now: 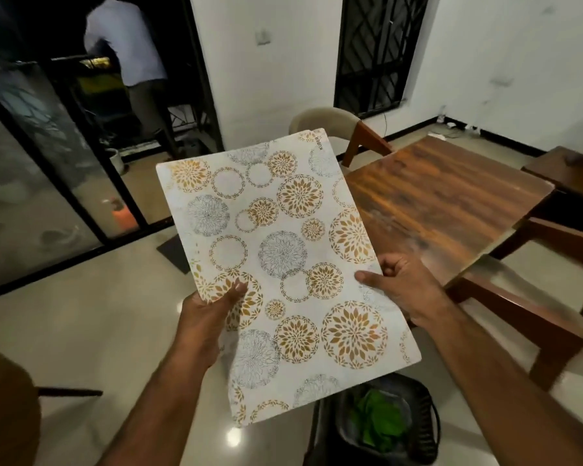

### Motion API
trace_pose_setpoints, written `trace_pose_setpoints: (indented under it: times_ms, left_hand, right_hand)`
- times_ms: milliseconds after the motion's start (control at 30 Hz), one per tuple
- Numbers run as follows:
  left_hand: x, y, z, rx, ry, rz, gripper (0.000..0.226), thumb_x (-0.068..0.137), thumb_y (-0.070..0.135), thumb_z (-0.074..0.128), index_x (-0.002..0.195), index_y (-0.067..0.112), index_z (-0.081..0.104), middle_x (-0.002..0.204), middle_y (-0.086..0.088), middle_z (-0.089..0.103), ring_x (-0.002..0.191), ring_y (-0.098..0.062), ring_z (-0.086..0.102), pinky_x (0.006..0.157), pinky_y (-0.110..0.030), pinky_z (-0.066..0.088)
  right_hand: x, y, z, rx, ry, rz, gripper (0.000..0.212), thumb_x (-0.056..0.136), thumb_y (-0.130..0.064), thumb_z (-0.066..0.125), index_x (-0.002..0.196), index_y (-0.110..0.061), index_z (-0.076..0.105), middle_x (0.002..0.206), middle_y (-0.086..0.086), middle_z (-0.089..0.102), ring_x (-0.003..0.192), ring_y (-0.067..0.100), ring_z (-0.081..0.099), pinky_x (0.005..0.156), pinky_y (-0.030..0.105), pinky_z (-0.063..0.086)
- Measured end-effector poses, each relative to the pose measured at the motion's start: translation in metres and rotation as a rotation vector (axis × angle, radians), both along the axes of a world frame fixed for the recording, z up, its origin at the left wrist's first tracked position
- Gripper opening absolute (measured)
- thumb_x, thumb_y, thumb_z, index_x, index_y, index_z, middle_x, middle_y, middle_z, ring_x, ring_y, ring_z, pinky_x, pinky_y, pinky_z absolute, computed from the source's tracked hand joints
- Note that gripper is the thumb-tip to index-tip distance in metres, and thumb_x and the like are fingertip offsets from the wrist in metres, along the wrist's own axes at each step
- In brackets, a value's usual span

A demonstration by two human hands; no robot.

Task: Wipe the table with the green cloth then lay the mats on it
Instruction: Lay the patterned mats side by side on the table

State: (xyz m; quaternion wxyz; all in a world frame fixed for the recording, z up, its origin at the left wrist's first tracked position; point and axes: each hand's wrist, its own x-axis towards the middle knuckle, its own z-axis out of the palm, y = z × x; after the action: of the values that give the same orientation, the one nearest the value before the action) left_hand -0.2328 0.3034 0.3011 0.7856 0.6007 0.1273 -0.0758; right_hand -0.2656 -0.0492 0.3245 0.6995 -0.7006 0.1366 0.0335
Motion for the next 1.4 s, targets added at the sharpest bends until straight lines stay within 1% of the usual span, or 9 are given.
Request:
trace_pose_setpoints:
  times_ms: [200,333,433,600,667,833,1000,1133,1400]
  left_hand:
    - [0.059,0.005,-0.005,-0.065,0.094,-0.218,0.044,0.093,0.014,0.078,0.136,0.005,0.069,0.127,-0.019,0.079,0.116,-0.039,0.078,0.101,-0.055,0.062]
    - [0.117,-0.008,-0.015,-0.084,0.181,-0.350,0.043,0.104,0.025,0.065,0.139,-0.001,0.067,0.132,-0.024,0.076,0.115,-0.042,0.077,0.098,-0.054,0.064]
    - [0.172,-0.030,-0.026,-0.043,0.199,-0.434,0.035,0.112,0.022,0.059,0.135,-0.002,0.069,0.129,-0.024,0.077,0.109,-0.039,0.080,0.086,-0.049,0.069]
    - [0.271,-0.089,-0.036,0.050,0.110,-0.545,0.029,0.112,0.016,0.058,0.133,0.001,0.070,0.130,-0.022,0.077,0.110,-0.032,0.081,0.086,-0.040,0.069]
    - [0.306,-0.116,-0.035,0.075,0.092,-0.555,0.027,0.111,0.015,0.061,0.131,0.000,0.070,0.124,-0.019,0.080,0.105,-0.028,0.082,0.078,-0.036,0.069]
    - [0.385,-0.181,-0.034,0.090,0.079,-0.612,0.034,0.110,0.016,0.064,0.139,-0.003,0.067,0.131,-0.018,0.078,0.123,-0.036,0.076,0.106,-0.051,0.060]
    - [0.465,-0.246,-0.040,0.022,0.144,-0.692,0.027,0.106,0.010,0.069,0.130,-0.001,0.070,0.120,-0.017,0.082,0.105,-0.031,0.082,0.078,-0.042,0.070]
    - [0.530,-0.291,-0.051,-0.020,0.175,-0.756,0.031,0.101,0.012,0.076,0.128,-0.004,0.072,0.115,-0.019,0.082,0.101,-0.033,0.083,0.074,-0.043,0.068]
    - [0.648,-0.374,-0.064,-0.018,0.252,-0.917,0.036,0.098,0.026,0.079,0.127,0.005,0.075,0.123,-0.018,0.080,0.117,-0.036,0.078,0.104,-0.054,0.060]
  right_hand:
    - [0.017,-0.003,-0.020,0.068,-0.023,-0.159,0.048,0.074,-0.019,0.094,0.111,0.004,0.075,0.109,0.025,0.082,0.088,0.038,0.083,0.072,0.050,0.071]
    - [0.038,-0.013,-0.047,0.137,0.000,-0.277,0.091,0.045,-0.045,0.113,0.115,0.003,0.077,0.112,0.023,0.082,0.098,0.044,0.082,0.080,0.058,0.069]
    - [0.063,-0.022,-0.069,0.210,-0.021,-0.387,0.074,0.058,-0.030,0.104,0.117,0.005,0.076,0.114,0.026,0.081,0.102,0.046,0.081,0.088,0.064,0.066]
    - [0.117,-0.042,-0.082,0.280,-0.012,-0.562,0.057,0.070,-0.018,0.093,0.116,0.009,0.074,0.113,0.026,0.081,0.101,0.045,0.081,0.075,0.053,0.070]
    - [0.140,-0.057,-0.082,0.292,0.006,-0.606,0.047,0.077,-0.013,0.085,0.118,0.009,0.075,0.116,0.025,0.081,0.104,0.046,0.080,0.084,0.059,0.068]
    - [0.188,-0.094,-0.076,0.245,0.051,-0.721,0.042,0.087,-0.015,0.085,0.122,0.006,0.076,0.119,0.020,0.082,0.108,0.044,0.080,0.099,0.068,0.061]
    - [0.231,-0.131,-0.079,0.173,0.096,-0.812,0.031,0.097,-0.017,0.081,0.123,-0.001,0.077,0.122,0.013,0.083,0.107,0.041,0.081,0.100,0.065,0.062]
    - [0.273,-0.149,-0.082,0.170,0.107,-0.924,0.028,0.097,-0.018,0.081,0.121,-0.003,0.078,0.118,0.013,0.084,0.103,0.040,0.082,0.099,0.063,0.063]
    - [0.353,-0.178,-0.079,0.212,0.089,-1.104,0.032,0.098,-0.017,0.079,0.125,0.001,0.076,0.118,0.019,0.082,0.107,0.045,0.080,0.098,0.063,0.063]
